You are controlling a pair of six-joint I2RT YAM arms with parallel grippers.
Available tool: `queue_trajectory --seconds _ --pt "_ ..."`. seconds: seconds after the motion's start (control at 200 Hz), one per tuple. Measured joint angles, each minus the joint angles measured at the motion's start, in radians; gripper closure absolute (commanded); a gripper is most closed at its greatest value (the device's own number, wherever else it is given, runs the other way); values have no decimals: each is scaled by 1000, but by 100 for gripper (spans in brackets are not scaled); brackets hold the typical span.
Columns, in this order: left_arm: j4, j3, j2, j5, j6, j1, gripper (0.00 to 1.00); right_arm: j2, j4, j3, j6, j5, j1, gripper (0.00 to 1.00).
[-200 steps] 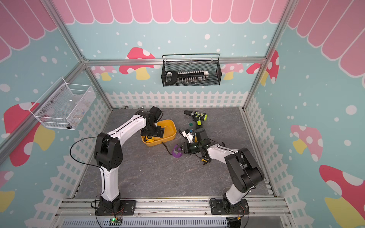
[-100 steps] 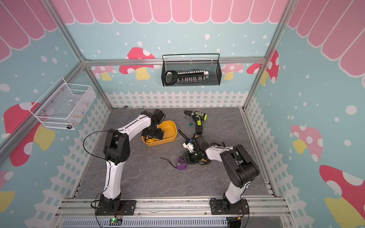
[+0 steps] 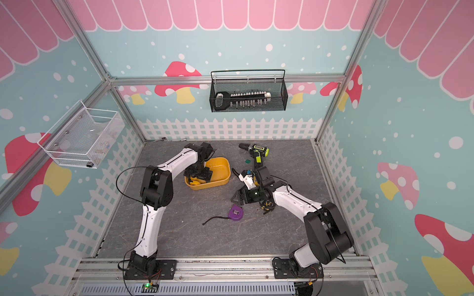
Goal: Take the tape measure out of the storage box
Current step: Pick up the tape measure from the storage box.
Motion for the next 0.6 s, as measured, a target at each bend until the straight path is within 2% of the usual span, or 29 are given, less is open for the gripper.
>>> queue_trajectory --seconds 0.33,0.6 --pt "-24 90 50 -3 15 -23 1 -37 -42 26 -44 62 -1 14" --pt "-2 151 63 16 22 -97 1 -37 -39 16 -43 69 -1 14"
